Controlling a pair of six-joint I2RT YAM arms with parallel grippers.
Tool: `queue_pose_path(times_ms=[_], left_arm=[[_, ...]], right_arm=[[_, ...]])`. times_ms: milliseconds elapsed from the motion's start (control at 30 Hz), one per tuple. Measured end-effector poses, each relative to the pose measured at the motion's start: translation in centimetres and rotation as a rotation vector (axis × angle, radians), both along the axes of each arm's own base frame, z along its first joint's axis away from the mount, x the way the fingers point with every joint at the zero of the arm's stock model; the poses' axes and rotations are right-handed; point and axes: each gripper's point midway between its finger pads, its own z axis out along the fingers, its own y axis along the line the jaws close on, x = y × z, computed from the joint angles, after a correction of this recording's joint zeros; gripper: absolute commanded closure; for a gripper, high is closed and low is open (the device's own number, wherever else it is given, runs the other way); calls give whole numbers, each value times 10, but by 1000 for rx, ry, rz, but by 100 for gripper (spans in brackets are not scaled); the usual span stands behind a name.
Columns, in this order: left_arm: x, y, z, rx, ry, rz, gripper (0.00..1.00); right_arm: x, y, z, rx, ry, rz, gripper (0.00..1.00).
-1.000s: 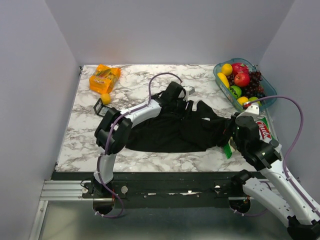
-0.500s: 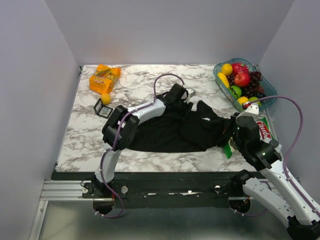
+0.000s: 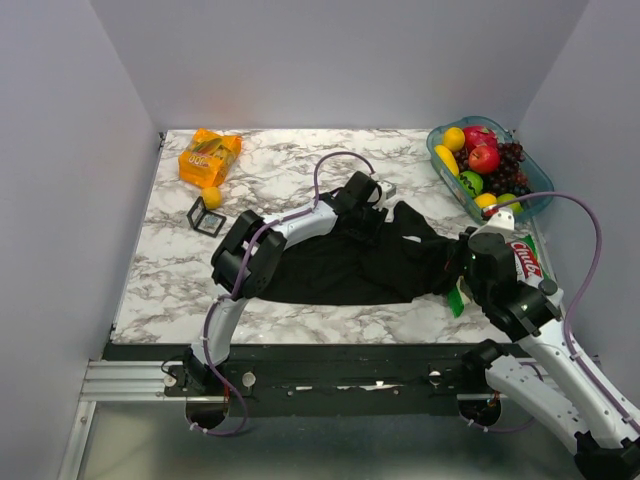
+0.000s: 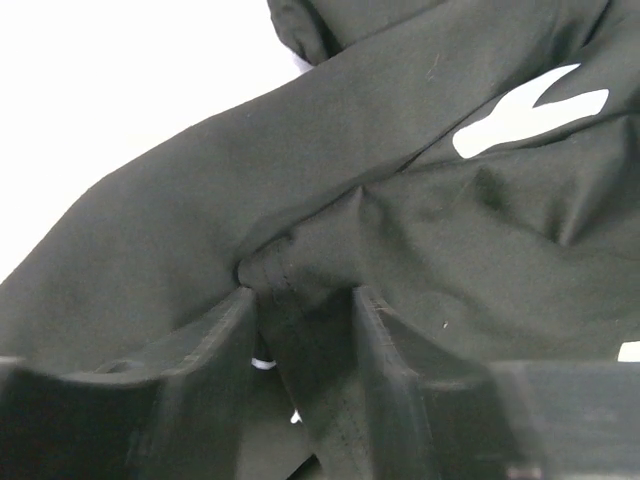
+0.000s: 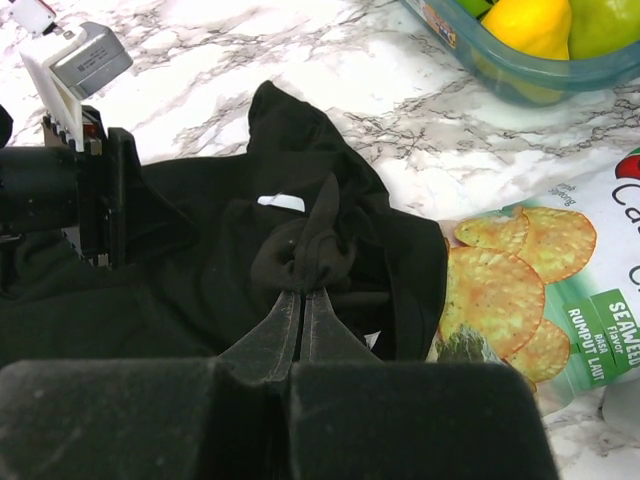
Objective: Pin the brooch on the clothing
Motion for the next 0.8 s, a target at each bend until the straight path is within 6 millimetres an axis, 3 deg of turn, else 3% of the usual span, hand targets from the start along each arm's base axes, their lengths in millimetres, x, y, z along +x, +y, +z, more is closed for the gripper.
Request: queue_pose_path(times_ms=[33, 67, 133, 400, 500, 633, 733, 800], left_arm=[[0, -1, 0, -2, -3, -1, 80], [1, -1, 1, -6, -5, 0, 90], [2, -2, 2, -12, -6, 4, 100], [3, 3, 15, -16, -41, 18, 100], [2, 10, 44, -34, -90, 25, 100], [2, 26, 108, -89, -205, 50, 100], [-2, 55, 148, -120, -281, 96, 100], [-6, 79, 160, -122, -310, 137, 100]], right_arm=[[0, 0, -1, -1, 2, 0, 99], [0, 0, -1, -2, 4, 0, 99], [1, 0, -2, -4, 8, 1, 99], [0, 0, -3, -5, 9, 2, 99], [1, 0, -4, -15, 12, 4, 99], [3, 1, -4, -38, 25, 10, 99], [6, 2, -3, -63, 33, 22, 99], [8, 4, -2, -74, 38, 35, 99]])
